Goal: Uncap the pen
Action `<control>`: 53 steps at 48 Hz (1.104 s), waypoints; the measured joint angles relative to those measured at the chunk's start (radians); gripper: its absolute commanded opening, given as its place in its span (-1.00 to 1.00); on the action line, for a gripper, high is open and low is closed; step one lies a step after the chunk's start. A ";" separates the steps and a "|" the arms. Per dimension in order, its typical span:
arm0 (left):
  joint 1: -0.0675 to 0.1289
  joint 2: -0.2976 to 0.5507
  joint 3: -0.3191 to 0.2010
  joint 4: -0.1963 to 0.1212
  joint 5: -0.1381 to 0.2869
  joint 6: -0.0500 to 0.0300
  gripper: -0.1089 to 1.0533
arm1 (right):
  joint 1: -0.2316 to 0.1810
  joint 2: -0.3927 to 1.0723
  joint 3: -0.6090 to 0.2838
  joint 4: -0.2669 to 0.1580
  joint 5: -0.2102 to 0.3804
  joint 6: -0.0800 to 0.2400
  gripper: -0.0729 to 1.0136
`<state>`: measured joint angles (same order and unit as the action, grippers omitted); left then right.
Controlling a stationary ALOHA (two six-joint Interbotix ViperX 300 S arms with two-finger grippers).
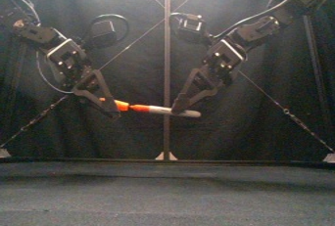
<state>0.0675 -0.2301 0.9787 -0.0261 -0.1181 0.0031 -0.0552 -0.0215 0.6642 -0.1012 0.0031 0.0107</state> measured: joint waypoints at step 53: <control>-0.002 -0.152 0.092 0.000 0.005 0.0000 0.14 | -0.018 -0.140 0.127 0.023 -0.021 -0.002 0.07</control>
<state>0.0660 -0.3820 1.0707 -0.0261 -0.1135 0.0031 -0.0736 -0.1611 0.7915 -0.0782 -0.0184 0.0092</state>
